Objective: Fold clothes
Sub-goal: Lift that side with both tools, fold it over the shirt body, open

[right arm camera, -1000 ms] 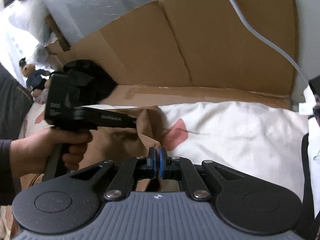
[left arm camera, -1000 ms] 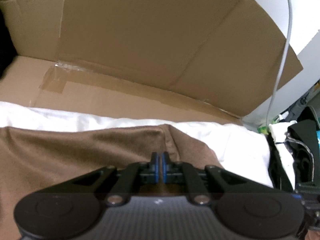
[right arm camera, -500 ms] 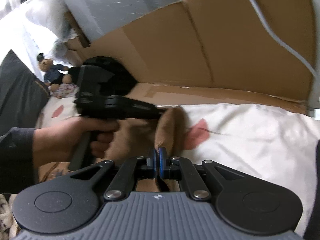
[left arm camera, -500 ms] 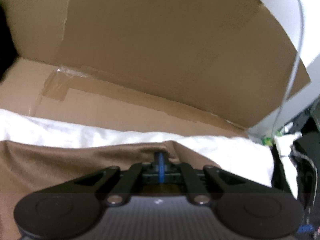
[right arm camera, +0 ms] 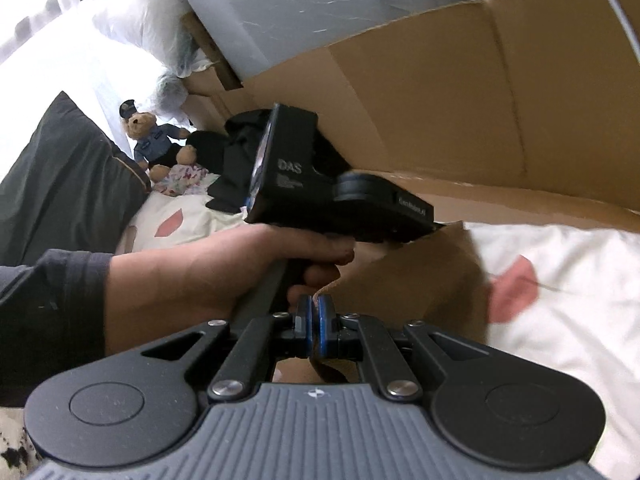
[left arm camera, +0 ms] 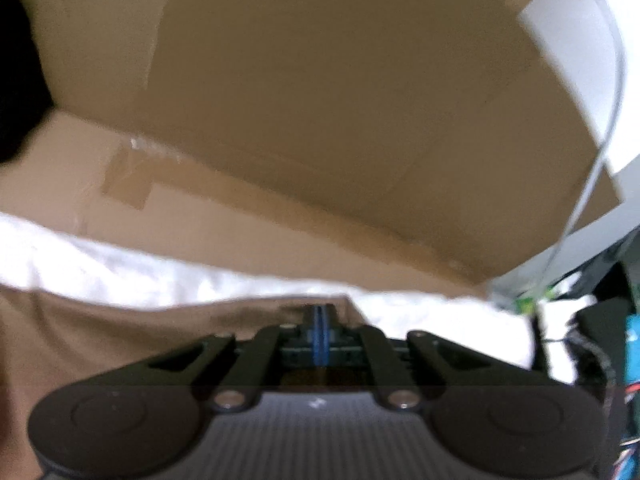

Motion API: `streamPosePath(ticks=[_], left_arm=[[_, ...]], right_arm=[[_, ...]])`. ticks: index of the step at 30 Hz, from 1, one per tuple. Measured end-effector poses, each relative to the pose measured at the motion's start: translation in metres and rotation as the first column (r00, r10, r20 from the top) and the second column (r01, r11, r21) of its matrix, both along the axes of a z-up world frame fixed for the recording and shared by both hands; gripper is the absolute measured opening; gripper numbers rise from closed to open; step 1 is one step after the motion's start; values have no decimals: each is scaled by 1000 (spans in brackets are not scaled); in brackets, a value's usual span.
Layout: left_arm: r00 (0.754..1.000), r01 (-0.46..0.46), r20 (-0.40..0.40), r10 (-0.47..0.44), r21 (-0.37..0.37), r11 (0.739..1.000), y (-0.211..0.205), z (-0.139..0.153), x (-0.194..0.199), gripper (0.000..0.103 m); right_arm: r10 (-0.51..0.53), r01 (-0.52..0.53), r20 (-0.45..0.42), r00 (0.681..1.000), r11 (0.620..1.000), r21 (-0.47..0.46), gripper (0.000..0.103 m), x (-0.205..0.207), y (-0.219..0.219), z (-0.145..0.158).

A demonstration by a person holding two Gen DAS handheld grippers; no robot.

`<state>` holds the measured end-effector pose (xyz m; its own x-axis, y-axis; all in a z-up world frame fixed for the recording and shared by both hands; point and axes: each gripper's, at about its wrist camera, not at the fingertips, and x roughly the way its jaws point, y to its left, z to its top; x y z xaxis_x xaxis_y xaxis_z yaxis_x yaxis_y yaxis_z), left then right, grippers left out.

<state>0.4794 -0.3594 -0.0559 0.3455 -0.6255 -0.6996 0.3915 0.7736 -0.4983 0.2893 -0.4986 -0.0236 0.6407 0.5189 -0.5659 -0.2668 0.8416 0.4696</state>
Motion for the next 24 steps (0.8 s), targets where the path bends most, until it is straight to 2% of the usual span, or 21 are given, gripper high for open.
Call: streamPosePath(ticks=[6,9,13,15,17,19,24], left_arm=[[998,-41,48,40,16,999,73,34,-6,6],[997,-54,48,52,39,998,101,33,-14,7],[997,-72,29,71,35,997,126,23,-24,8],[997,-71,23,71,33,997,133,19,-28,9],[998,-60,36,58,58,996,134,16,-33,10],[998,-52,42,49,70,996,135,14,-37,12],[998,-29,49,26,57,998,134,6,-50,21]], right_arm=[[-41,41,-13,999,999,0,3,17,25,-2],[-65,65,-17,998,998,-15,3,32,39,-5],[-64,62,-24,998,996,-59,6,46,61,-14],[-50,46,-52,997,996,-77,19,50,70,-20],[-38,30,-75,996,994,-108,62,49,78,-25],[-46,36,-81,996,991,-129,69,43,79,-28],[-66,53,-72,995,984,-171,70,29,63,-30]])
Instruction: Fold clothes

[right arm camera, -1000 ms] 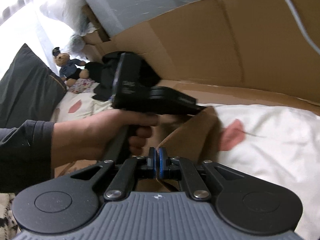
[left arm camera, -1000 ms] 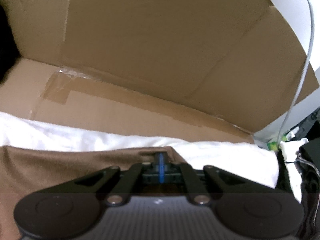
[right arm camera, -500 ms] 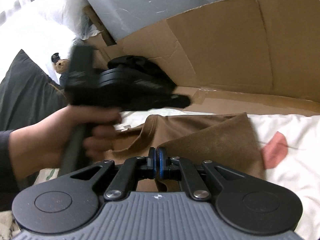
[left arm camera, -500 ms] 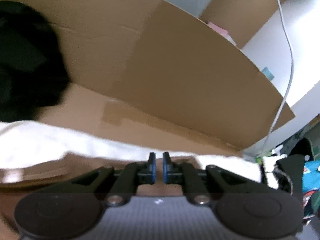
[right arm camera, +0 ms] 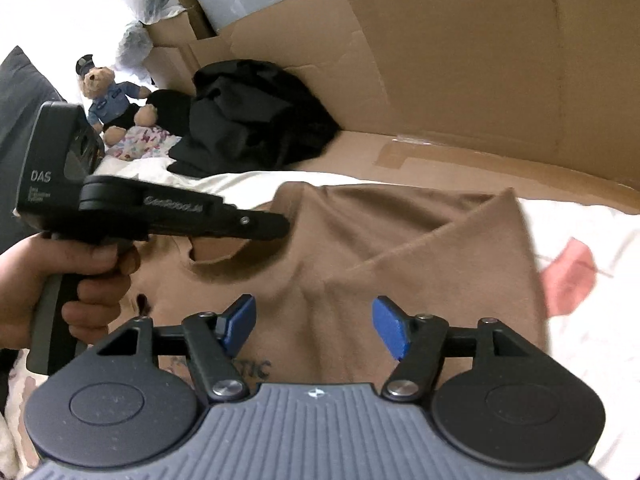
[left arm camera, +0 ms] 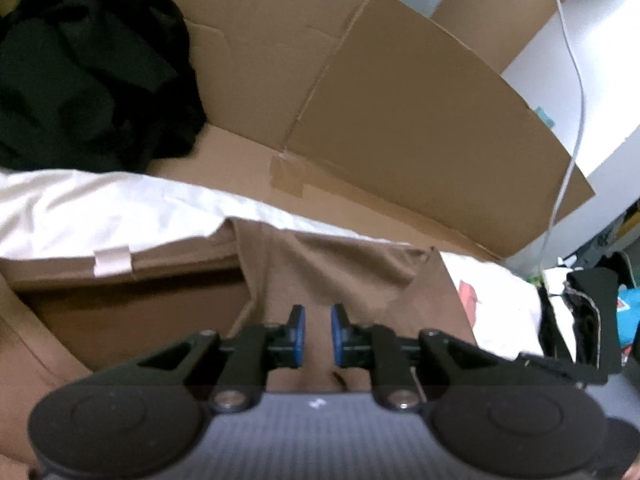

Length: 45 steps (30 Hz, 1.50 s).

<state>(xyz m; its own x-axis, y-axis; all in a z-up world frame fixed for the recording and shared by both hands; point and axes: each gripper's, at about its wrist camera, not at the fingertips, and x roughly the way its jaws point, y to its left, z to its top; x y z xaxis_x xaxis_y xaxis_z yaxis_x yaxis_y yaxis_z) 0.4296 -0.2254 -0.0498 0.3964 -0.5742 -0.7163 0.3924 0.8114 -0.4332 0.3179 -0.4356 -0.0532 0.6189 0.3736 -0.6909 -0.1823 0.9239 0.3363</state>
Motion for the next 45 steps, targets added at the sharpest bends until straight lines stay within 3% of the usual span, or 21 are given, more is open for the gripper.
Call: streamPosePath(ticks=[4,6,8,10,11,12,18,24,31,34,37,43,45], left_arm=[[1000,21,-16,-21,12,1000,-11,-11,-9,32],[999,31,-38,-31,20,999,-16,-16,-12,51],[999,36,-41,-34,44,998,-20,-18,-15,51],[998,42,-43,-41,36,998,-22,-22,-19,44],[998,50,-46,-48,44,998,-24,-24,-20,19],[997,57,-47,-54,53,997,-26,-25,-22,4],[1000,28,-4,-28,124,992,-25,-22,-27,2],[1000,-13,12,11,188,982,-25,-22,-29,6],[1000,-2,-14,4,132,991,-20,-14,-54,17],[992,84,-93,-80,33,996,-22,-15,-75,17],[970,197,-146,-195,3,980,-34,-18,-96,18],[954,240,-173,-246,-56,969,-47,-28,-124,19],[957,233,-160,-243,-79,969,-49,-29,-130,26]], right_arm=[[-8,9,18,1000,999,-34,70,-10,-16,3],[-10,12,36,999,998,-59,70,-18,-24,7],[-10,17,65,998,993,-113,70,-30,-35,10],[-7,19,79,997,989,-149,70,-39,-44,11],[-12,24,79,997,987,-160,70,-44,-50,10],[-18,32,79,997,984,-175,70,-49,-57,8],[-57,65,42,997,977,-203,69,-79,-93,-7],[-22,21,-3,1000,973,-229,69,-99,-102,-22],[-15,16,5,1000,976,-217,69,-108,-111,-22],[9,-7,8,1000,974,-228,67,-106,-107,-22],[40,-40,-8,999,973,-227,54,-105,-101,-26],[46,-50,-26,999,971,-232,39,-103,-93,-32],[35,-41,-33,999,974,-223,36,-102,-93,-32]])
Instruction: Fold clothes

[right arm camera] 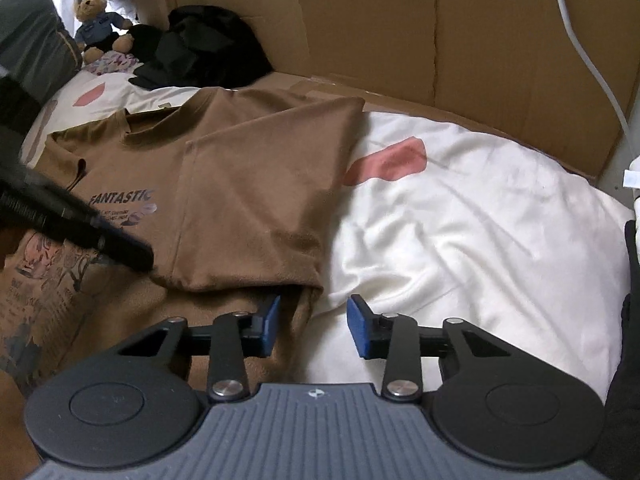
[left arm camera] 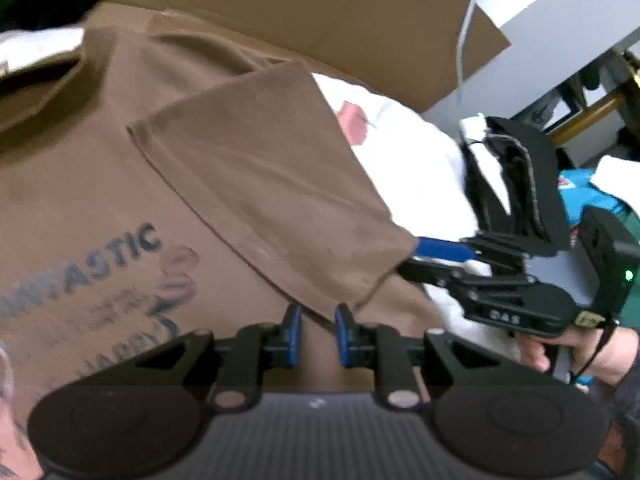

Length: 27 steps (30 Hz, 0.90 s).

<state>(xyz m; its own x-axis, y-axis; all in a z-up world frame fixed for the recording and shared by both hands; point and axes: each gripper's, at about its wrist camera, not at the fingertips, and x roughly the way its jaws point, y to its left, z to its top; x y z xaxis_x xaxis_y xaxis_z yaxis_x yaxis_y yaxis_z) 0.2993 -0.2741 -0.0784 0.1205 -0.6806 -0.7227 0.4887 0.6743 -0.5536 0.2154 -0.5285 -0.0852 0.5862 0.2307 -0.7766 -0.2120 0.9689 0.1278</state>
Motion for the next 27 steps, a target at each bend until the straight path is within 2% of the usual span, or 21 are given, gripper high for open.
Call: streamPosePath(ticks=[2,5,6,8,9,10,12,18,21,24,27], left_arm=[[1000,-11,17,11,-6,1000,-2,-1,-3,30],[998,-41,49,41,-17,999,-3,-2,-11,28],[998,-47,48,48,-24,999,-4,-3,-12,19],[997,-60,48,62,-36,998,-4,-6,-15,2],[996,-63,53,65,-30,998,-3,-7,-16,0],[996,-67,59,68,-25,997,-3,-7,-17,0],[996,-62,70,63,-6,998,2,-4,-18,0],[998,-12,55,8,67,998,10,-3,-17,0],[997,63,30,-66,107,992,3,-5,-26,5],[992,103,60,-111,117,988,3,5,-30,9],[990,83,107,-95,113,990,6,16,-24,9]], right_arm=[[-10,10,-6,1000,1000,14,35,1,0,-1],[-35,36,-23,999,998,52,31,4,-3,-4],[-42,44,-28,999,997,59,31,5,-4,-5],[-57,60,-37,998,996,73,22,7,-5,-8],[-59,62,-39,997,995,73,20,8,-5,-9],[-59,62,-39,997,996,71,14,8,-5,-9],[-52,54,-36,998,997,51,10,9,-2,-10],[-31,33,-45,999,999,29,10,8,0,-11],[-21,21,-50,999,1000,6,11,4,2,-9],[-10,10,-46,999,1000,3,11,-2,0,-4],[-9,10,-29,1000,1000,27,11,-9,-6,5]])
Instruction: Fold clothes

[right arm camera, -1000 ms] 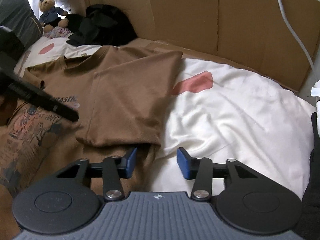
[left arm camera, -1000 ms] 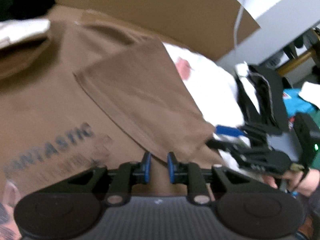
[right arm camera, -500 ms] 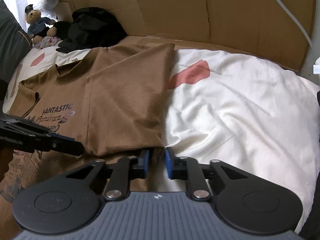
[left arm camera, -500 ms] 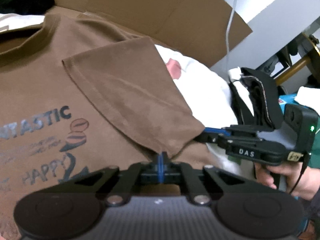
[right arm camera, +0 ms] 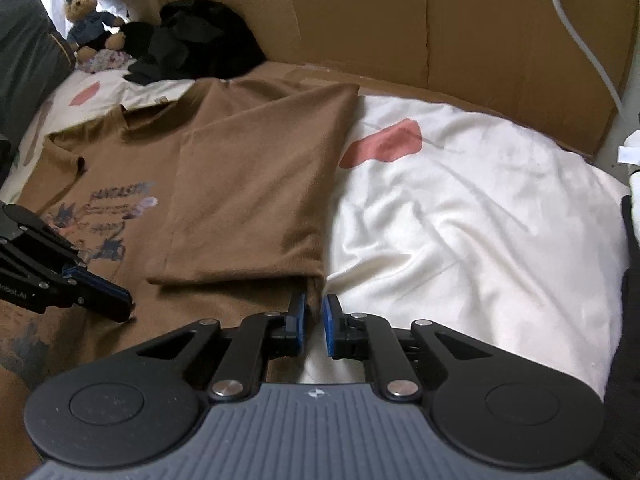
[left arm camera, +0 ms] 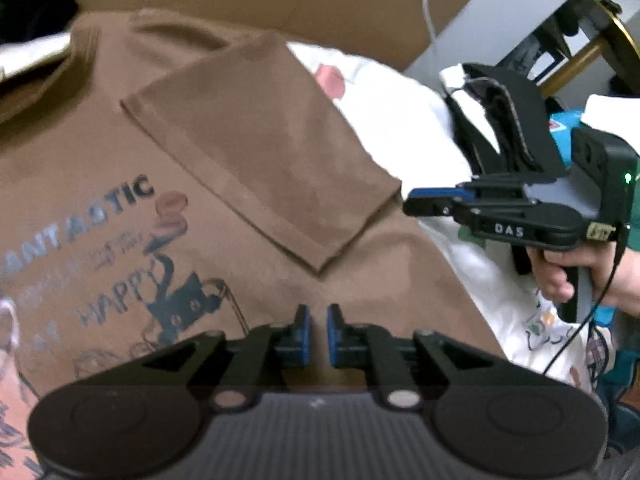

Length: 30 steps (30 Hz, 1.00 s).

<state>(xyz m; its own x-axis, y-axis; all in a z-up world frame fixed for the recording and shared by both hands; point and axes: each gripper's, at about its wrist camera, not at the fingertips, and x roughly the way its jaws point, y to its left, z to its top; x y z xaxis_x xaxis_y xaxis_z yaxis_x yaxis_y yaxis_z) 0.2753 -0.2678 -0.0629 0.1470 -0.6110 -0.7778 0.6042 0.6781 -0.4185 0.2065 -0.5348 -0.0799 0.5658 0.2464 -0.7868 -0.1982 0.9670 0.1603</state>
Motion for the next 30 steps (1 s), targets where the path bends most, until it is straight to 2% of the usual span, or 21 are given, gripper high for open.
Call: streamPosePath(ticks=[7,15,23,26,30], left_arm=[[995,-62,70,67,-77,995,-12,12,23,9],[996,-69,56,74,-91,993,-24,-8,24,9],[978,-202,28,207,-119,972,-13,-33,1,8],[974,-219,32,223,-105,970,-9,-29,-6,8],[983,-180,34,181,-28,983,2,-9,-23,9]], right_arm=[[-25,23,54,998,999,39,11,8,-3,15],[14,-18,64,998,998,61,11,30,18,15],[57,-57,1,998,998,14,11,32,30,-7],[46,-46,-14,999,999,17,10,24,28,-12],[84,-85,-32,996,996,-42,11,9,30,-1]])
